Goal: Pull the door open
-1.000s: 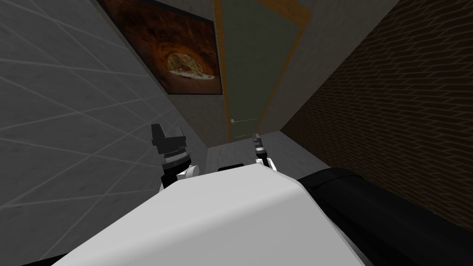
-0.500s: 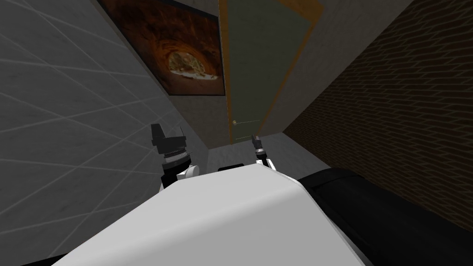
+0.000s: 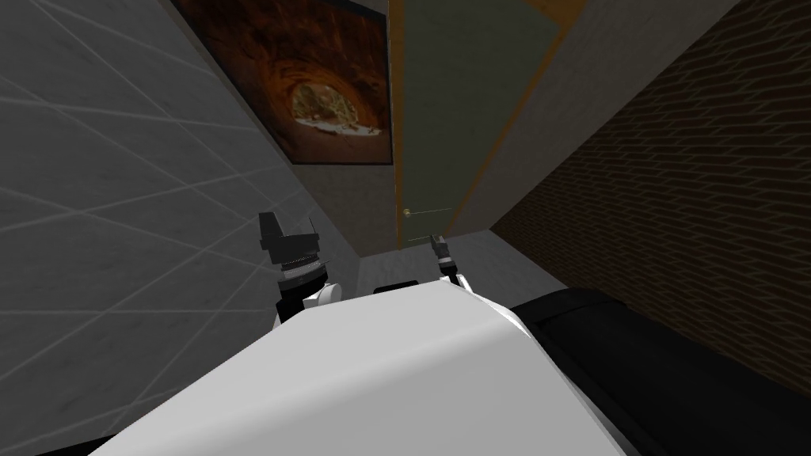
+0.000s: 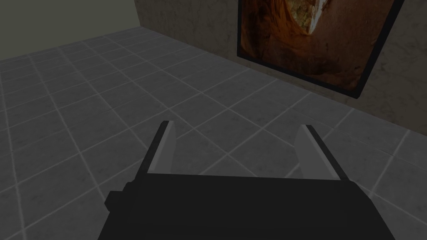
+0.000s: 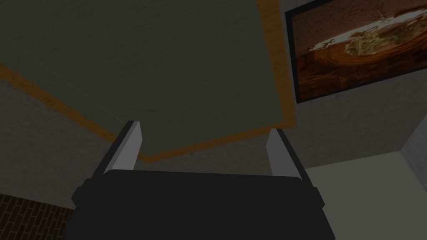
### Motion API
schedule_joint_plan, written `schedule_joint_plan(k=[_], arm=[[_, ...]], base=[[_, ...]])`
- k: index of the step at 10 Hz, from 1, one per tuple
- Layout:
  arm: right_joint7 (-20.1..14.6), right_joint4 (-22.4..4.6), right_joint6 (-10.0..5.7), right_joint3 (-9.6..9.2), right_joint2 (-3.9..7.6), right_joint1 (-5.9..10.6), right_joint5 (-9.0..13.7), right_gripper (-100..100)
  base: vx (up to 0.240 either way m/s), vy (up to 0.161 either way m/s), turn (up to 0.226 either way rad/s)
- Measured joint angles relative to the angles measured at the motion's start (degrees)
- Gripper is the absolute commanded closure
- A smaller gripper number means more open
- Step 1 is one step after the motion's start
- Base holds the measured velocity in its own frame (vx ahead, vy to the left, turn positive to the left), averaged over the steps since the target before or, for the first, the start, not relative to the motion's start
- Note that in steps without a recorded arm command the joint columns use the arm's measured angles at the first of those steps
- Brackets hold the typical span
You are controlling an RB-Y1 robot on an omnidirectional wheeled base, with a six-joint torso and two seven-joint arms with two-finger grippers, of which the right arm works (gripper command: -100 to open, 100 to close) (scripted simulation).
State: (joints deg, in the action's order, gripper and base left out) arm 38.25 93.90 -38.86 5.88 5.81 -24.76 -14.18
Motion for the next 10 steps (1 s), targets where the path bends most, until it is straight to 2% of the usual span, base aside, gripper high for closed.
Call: schedule_joint_plan(k=[2,6,8,10], arm=[[1.78,-1.94,-0.92,0.39,0.08,-0.06,-0.58,-100],[6.20,-7.68,-2.92,1.45,0.17,1.30,-2.00,-100],[8.02,-9.42,-3.40,1.78,0.15,1.52,-2.66,-100],[9.79,-11.93,-4.51,2.25,0.11,1.92,-3.16,-100]], base=[[0.108,0.033,0.031],[0.132,0.038,0.036],[0.096,0.031,0.028],[0.118,0.030,0.037]])
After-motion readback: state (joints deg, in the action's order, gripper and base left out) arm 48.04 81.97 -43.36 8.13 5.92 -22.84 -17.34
